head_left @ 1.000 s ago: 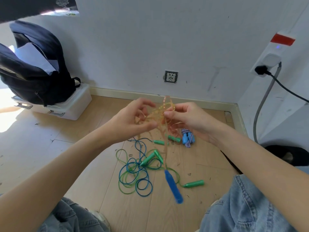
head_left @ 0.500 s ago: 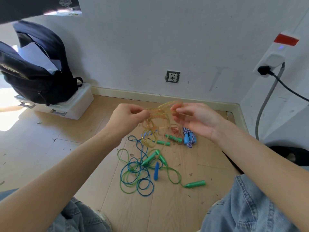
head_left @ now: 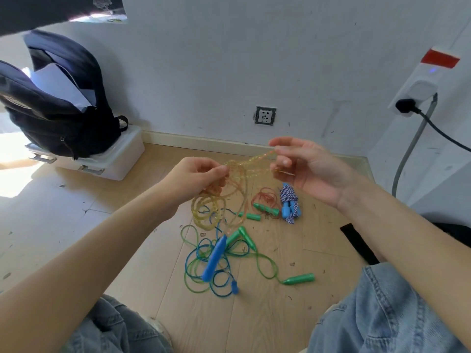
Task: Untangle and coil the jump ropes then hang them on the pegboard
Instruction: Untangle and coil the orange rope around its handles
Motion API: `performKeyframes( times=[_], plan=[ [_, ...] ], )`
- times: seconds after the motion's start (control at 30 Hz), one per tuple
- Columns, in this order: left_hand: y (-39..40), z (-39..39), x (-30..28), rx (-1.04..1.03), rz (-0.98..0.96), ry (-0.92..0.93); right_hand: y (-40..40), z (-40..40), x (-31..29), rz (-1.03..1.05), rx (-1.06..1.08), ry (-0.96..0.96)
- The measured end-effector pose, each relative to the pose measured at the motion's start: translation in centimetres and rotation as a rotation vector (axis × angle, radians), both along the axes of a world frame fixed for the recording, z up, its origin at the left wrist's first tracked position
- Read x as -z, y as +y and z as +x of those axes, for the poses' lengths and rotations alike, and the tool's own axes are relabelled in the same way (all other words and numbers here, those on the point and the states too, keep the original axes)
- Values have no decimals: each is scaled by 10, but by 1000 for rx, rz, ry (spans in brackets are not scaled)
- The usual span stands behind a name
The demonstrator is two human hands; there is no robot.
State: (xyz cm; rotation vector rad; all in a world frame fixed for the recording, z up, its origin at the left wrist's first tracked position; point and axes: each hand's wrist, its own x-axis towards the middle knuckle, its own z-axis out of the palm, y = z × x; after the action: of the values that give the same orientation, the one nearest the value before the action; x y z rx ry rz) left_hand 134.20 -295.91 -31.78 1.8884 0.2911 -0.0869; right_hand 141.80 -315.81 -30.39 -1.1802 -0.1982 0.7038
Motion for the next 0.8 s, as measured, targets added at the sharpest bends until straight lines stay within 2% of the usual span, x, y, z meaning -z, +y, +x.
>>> performKeyframes(
  times=[0.07, 0.17, 0.27, 0.33, 0.4, 0.53, 0.6, 0.7, 0.8],
  plan=[
    [-1, 1, 1, -4, -47, 56, 1, 0, 3, -17, 17, 11],
    [-2, 2, -2, -1, -288, 113, 1, 0, 5, -162, 8, -86],
    [2, 1, -6, 4, -409, 85, 1, -2, 7, -273, -121, -202],
    [2, -1, -7, 31, -387, 71, 3, -5, 9, -313, -192, -265],
    [1, -2, -6, 42, -345, 59, 5, -5, 10, -276, -167, -273],
    [-2, -2, -5, 88, -161, 24, 3, 4, 6, -155, 139, -164],
    [-3, -3, -6, 131, -182, 72, -1, 7, 7, -189, 199, -169],
    [-2, -3, -9, 99, -285, 90, -3, 1, 8, -440, 8, -355],
    [0, -2, -10, 28, -252, 28, 2, -7, 10, -678, -177, -633]
  ],
)
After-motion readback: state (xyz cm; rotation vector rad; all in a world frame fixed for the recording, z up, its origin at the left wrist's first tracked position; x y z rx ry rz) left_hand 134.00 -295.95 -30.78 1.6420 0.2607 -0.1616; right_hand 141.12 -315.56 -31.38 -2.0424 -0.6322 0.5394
